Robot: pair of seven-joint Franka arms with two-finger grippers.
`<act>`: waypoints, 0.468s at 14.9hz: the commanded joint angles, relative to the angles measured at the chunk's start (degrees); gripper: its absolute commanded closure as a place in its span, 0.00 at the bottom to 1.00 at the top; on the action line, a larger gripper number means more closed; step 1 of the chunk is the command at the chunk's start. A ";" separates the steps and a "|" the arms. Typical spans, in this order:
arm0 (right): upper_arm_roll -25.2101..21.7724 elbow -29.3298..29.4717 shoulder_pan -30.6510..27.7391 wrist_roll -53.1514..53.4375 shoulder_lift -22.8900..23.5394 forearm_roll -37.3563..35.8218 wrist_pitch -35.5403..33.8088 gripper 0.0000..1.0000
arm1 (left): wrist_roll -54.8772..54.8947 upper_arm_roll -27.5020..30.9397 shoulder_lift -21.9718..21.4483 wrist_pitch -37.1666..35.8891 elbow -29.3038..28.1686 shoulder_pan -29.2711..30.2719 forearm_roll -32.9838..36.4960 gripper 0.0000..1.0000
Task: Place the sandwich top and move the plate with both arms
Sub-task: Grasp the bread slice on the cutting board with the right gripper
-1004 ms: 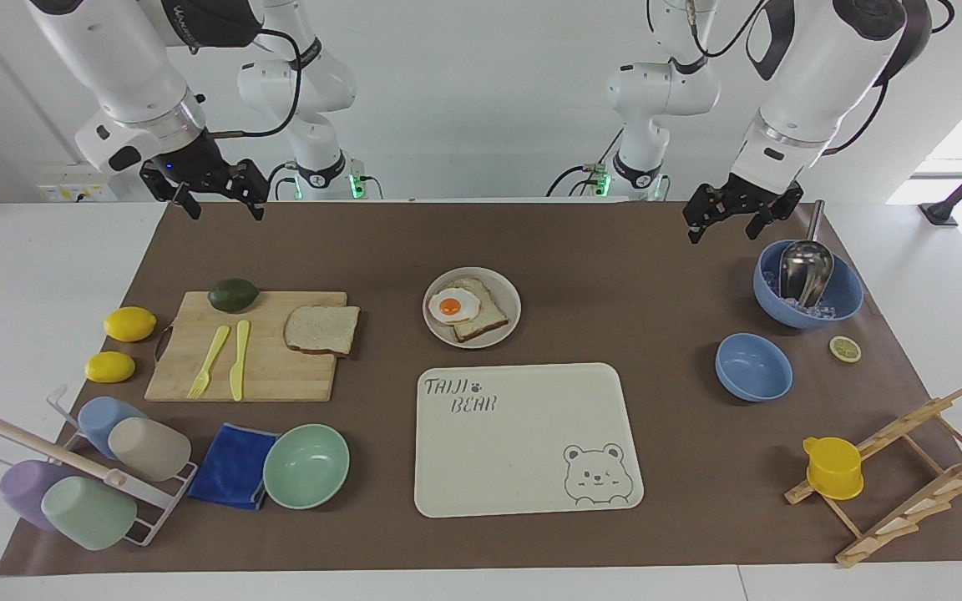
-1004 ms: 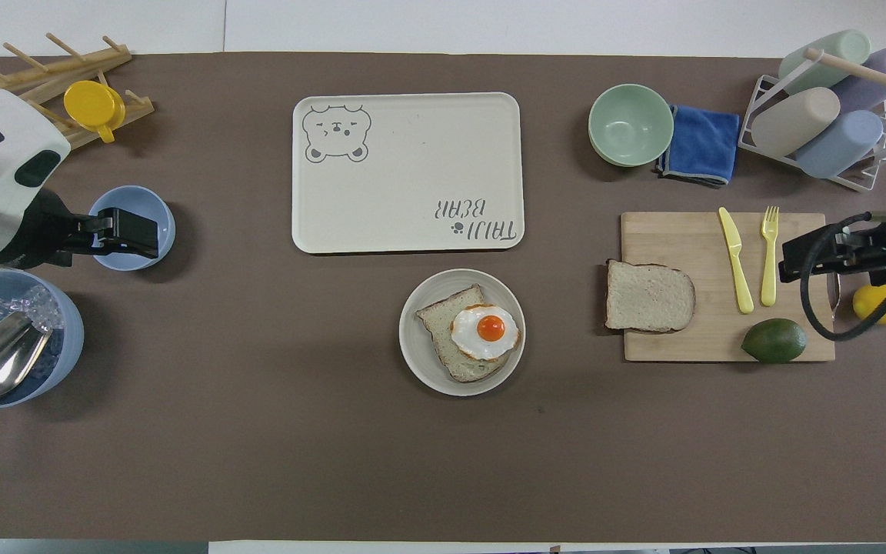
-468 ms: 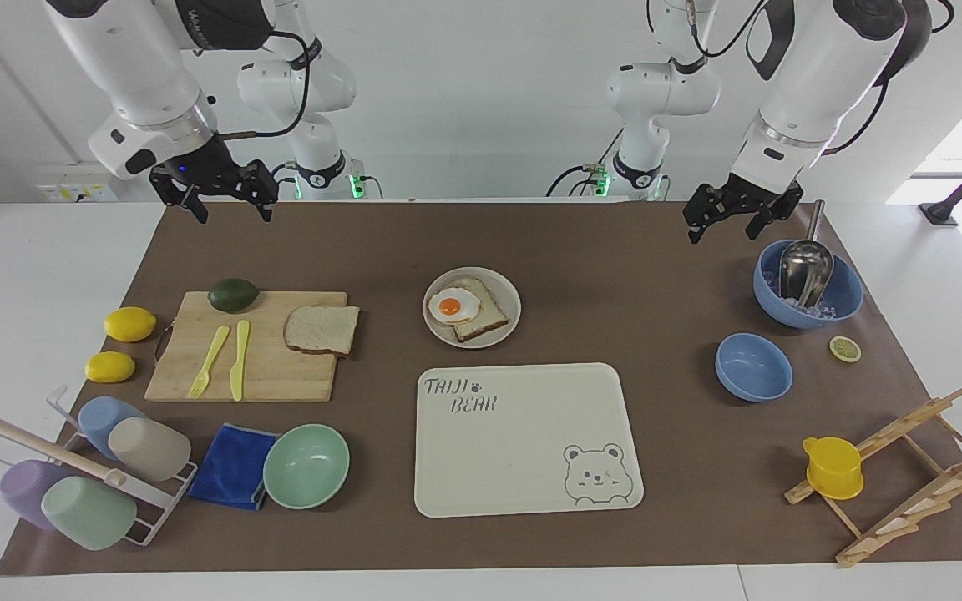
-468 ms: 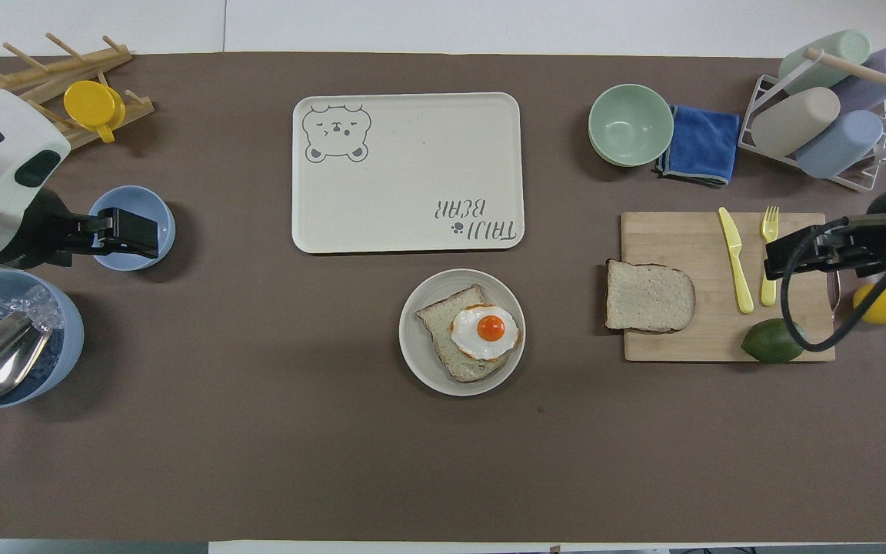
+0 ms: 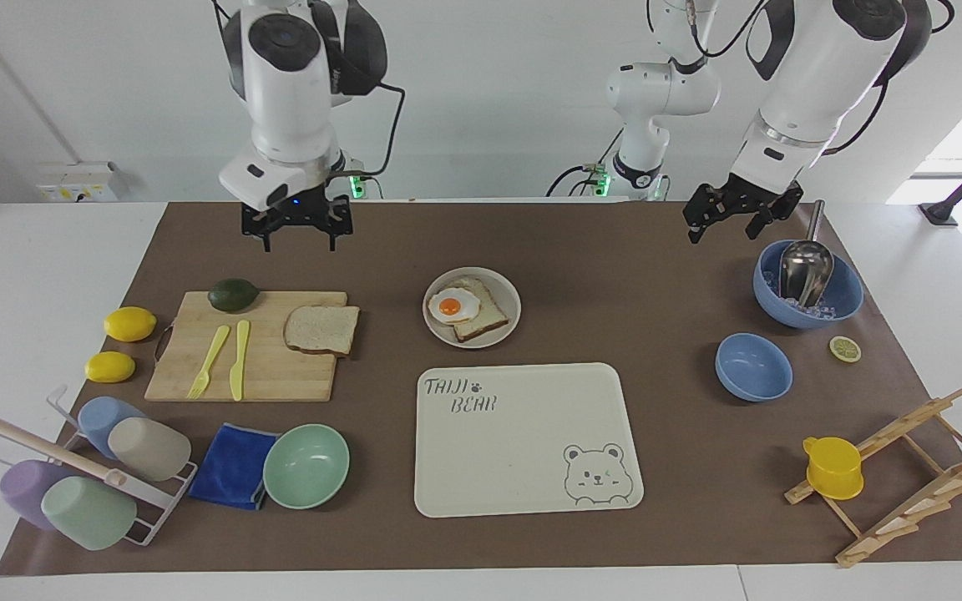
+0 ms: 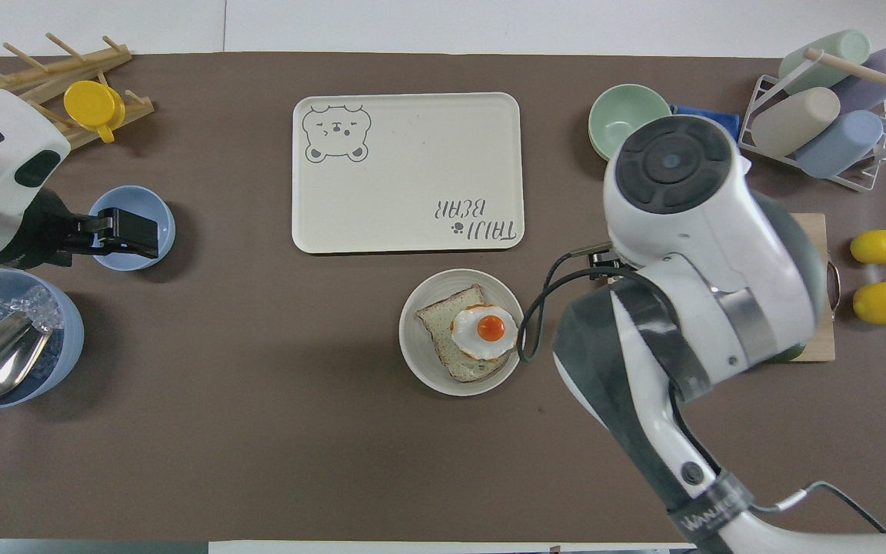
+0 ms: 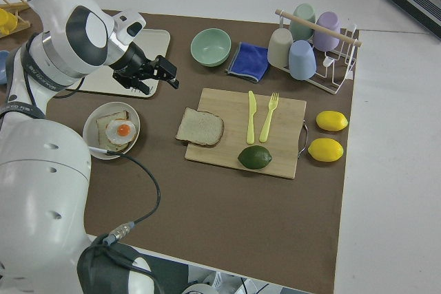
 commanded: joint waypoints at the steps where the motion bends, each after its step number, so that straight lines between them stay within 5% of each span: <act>1: 0.00 0.37 0.73 5.10 5.13 -1.63 1.58 0.00 | 0.29 -0.32 -0.95 -0.74 -0.54 0.65 0.52 0.00; 7: 0.18 -7.97 -0.41 9.51 6.29 -1.45 12.03 0.00 | 0.29 -0.32 -0.95 -0.74 -0.54 0.65 0.52 0.00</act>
